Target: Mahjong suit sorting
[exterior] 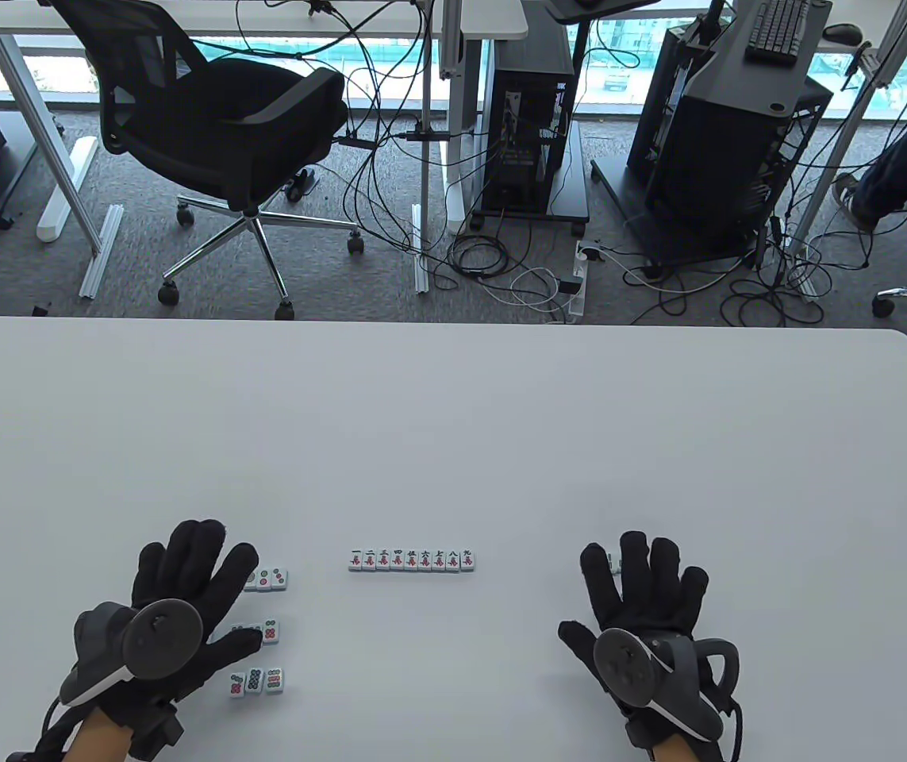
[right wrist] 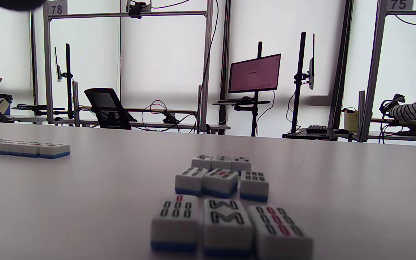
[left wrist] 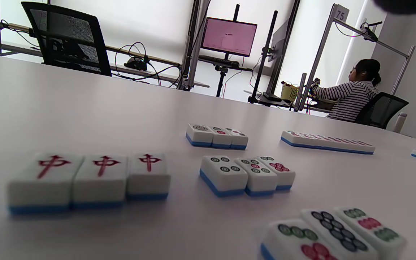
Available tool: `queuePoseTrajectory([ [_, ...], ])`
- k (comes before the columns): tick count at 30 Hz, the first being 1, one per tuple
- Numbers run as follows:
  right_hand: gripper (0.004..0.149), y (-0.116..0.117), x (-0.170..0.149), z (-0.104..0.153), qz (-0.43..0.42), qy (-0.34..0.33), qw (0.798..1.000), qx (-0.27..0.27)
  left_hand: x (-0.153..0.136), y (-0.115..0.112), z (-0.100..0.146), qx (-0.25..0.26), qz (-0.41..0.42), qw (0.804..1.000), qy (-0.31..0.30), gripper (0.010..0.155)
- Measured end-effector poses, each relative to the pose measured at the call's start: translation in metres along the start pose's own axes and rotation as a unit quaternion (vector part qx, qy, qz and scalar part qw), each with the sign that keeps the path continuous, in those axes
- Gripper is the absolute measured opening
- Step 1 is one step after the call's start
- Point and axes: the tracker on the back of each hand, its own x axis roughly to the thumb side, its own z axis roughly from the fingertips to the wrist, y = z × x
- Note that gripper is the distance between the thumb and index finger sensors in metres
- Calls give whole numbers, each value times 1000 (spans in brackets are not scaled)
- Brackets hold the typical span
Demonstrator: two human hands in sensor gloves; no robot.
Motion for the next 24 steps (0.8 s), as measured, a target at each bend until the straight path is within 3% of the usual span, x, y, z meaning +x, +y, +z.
queuePoseTrajectory([
  [15,85,-10,1,6,-42,-18,999,-24,-5,-6,-8,4,-21,1000,14,88],
  [18,85,-14,1,7,-52,-21,998,-30,-5,9,-13,21,-8,1000,13,88],
  [24,85,-19,-2,9,-78,-21,996,-39,-3,66,-28,76,-63,995,27,89],
])
